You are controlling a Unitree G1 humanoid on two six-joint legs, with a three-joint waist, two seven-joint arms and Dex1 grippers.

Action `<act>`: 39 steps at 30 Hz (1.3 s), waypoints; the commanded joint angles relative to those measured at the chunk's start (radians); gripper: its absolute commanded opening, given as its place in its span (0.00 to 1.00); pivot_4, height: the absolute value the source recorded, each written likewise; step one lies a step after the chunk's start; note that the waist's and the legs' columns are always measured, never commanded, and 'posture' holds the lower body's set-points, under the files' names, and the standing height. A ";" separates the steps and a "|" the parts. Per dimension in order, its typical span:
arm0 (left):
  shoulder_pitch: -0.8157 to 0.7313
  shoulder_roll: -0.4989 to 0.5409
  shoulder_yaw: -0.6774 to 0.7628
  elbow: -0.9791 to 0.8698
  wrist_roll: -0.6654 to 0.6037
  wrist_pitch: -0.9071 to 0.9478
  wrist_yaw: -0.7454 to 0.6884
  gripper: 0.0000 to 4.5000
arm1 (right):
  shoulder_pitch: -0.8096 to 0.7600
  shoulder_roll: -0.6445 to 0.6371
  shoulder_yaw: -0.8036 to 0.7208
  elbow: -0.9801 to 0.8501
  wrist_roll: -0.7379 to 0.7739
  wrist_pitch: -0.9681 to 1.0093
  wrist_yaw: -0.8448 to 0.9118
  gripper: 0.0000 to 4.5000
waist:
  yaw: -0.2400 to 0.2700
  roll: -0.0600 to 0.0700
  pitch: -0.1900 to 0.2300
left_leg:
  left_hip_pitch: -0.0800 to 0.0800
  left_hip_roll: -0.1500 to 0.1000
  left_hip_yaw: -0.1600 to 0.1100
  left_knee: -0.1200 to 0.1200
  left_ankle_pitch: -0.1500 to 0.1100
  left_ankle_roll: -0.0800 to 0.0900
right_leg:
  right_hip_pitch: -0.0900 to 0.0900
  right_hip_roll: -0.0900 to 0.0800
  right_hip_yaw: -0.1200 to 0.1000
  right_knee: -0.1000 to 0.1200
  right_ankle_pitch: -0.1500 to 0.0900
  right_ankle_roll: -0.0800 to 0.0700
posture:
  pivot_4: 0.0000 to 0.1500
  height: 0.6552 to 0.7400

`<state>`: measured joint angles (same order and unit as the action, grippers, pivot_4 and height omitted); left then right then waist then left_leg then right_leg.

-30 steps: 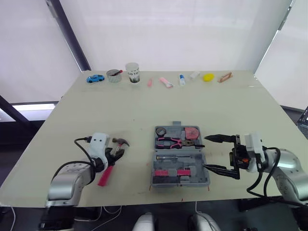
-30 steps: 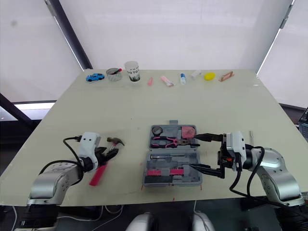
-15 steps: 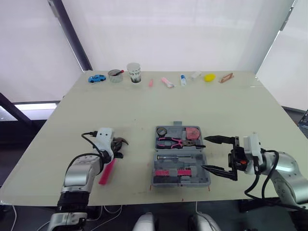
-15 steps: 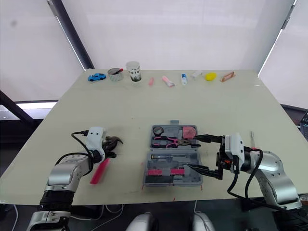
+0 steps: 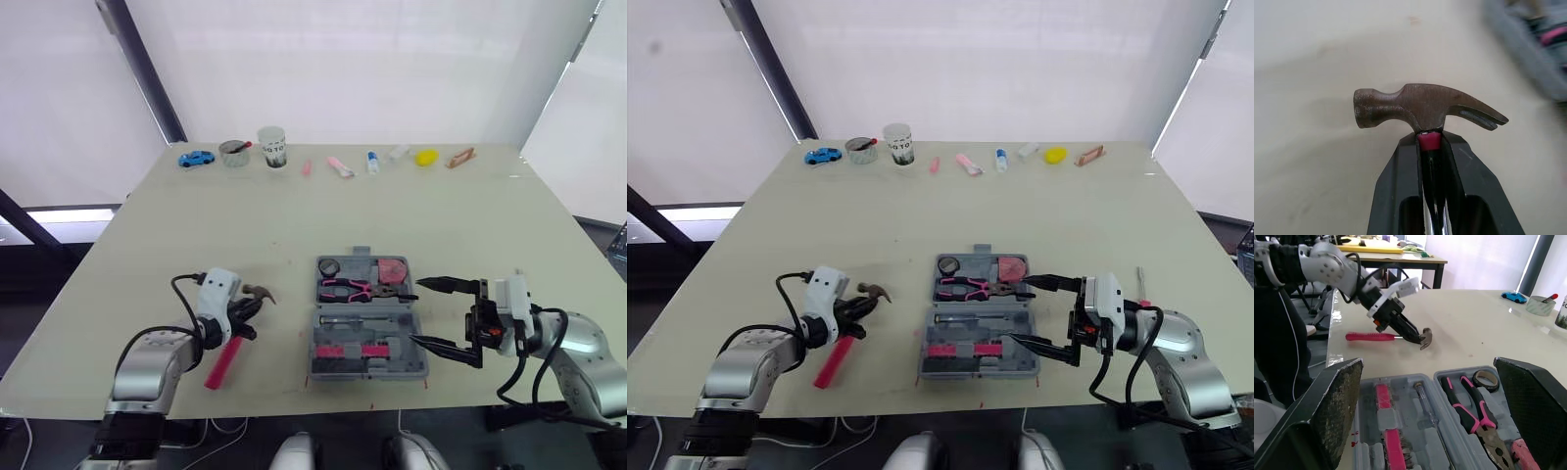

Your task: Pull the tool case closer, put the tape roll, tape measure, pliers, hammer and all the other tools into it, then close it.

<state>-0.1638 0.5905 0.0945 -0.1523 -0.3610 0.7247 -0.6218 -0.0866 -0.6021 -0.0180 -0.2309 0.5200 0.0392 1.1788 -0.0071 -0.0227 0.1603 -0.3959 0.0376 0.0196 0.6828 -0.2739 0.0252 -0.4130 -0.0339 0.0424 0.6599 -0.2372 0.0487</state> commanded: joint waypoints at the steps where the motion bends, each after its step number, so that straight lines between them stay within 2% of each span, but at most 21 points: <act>1: -0.079 0.030 -0.067 -0.131 -0.067 0.047 -0.100 0.02 | 0.009 -0.036 -0.053 0.002 0.016 -0.013 0.021 1.00 | 0.000 0.000 0.000 | 0.000 0.000 0.000 0.000 0.000 0.000 | 0.000 0.000 0.000 0.000 0.000 0.000 | 1.00 1.00; 5: -0.203 0.075 -0.222 -0.206 -0.098 0.137 -0.221 0.02 | 0.047 -0.108 -0.118 0.018 0.031 0.002 0.050 1.00 | 0.003 0.000 0.000 | -0.002 -0.002 0.001 0.000 0.000 0.000 | 0.000 0.000 -0.001 -0.001 0.000 0.000 | 1.00 1.00; 8: -0.304 0.064 -0.310 -0.186 -0.079 0.190 -0.232 0.02 | 0.075 -0.152 -0.165 0.035 0.040 0.006 0.064 1.00 | 0.002 0.000 0.001 | -0.001 -0.002 0.002 0.000 0.000 0.000 | 0.000 0.001 0.000 -0.001 0.000 0.000 | 1.00 1.00; 17: -0.613 -0.015 -0.569 -0.054 -0.016 0.305 -0.298 0.02 | 0.175 -0.208 -0.277 0.033 0.043 0.013 0.065 1.00 | -0.007 0.000 0.001 | -0.001 -0.001 0.002 0.001 0.000 0.000 | 0.000 0.004 0.000 -0.001 0.000 0.000 | 1.00 1.00; 22: -0.753 -0.086 -0.727 0.071 0.047 0.299 -0.365 0.02 | 0.209 -0.208 -0.307 0.028 0.029 0.006 0.046 1.00 | -0.003 0.001 0.002 | -0.001 -0.001 0.003 0.001 0.000 0.000 | 0.000 0.004 0.001 -0.001 0.000 0.001 | 1.00 1.00; 26: -0.793 -0.121 -0.787 0.141 0.096 0.278 -0.383 0.02 | 0.221 -0.206 -0.315 0.009 0.030 0.016 0.032 1.00 | -0.006 0.001 0.002 | -0.002 -0.001 0.002 0.001 0.000 0.000 | 0.000 0.004 0.001 -0.002 0.000 0.001 | 1.00 1.00; 29: -0.845 -0.200 -0.871 0.235 0.159 0.266 -0.378 0.02 | 0.247 -0.206 -0.329 -0.004 0.028 0.017 0.019 1.00 | -0.003 0.002 0.003 | -0.002 -0.001 0.002 0.001 0.000 0.000 | 0.000 0.005 0.001 -0.001 0.000 0.000 | 1.00 1.00; 39: -0.881 -0.319 -0.961 0.337 0.259 0.223 -0.408 0.02 | 0.281 -0.215 -0.362 -0.023 0.034 0.029 0.008 1.00 | -0.003 0.003 0.003 | -0.003 -0.001 0.002 0.001 0.000 0.000 | 0.000 0.005 0.001 -0.002 -0.001 0.001 | 1.00 1.00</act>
<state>-1.0232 0.2825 -0.8586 0.1924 -0.1192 0.9719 -1.0161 0.1915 -0.7999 -0.3352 -0.2202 0.5379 0.0672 1.1888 -0.0097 -0.0202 0.1634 -0.3986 0.0363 0.0213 0.6839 -0.2739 0.0256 -0.4132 -0.0291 0.0431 0.6579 -0.2377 0.0494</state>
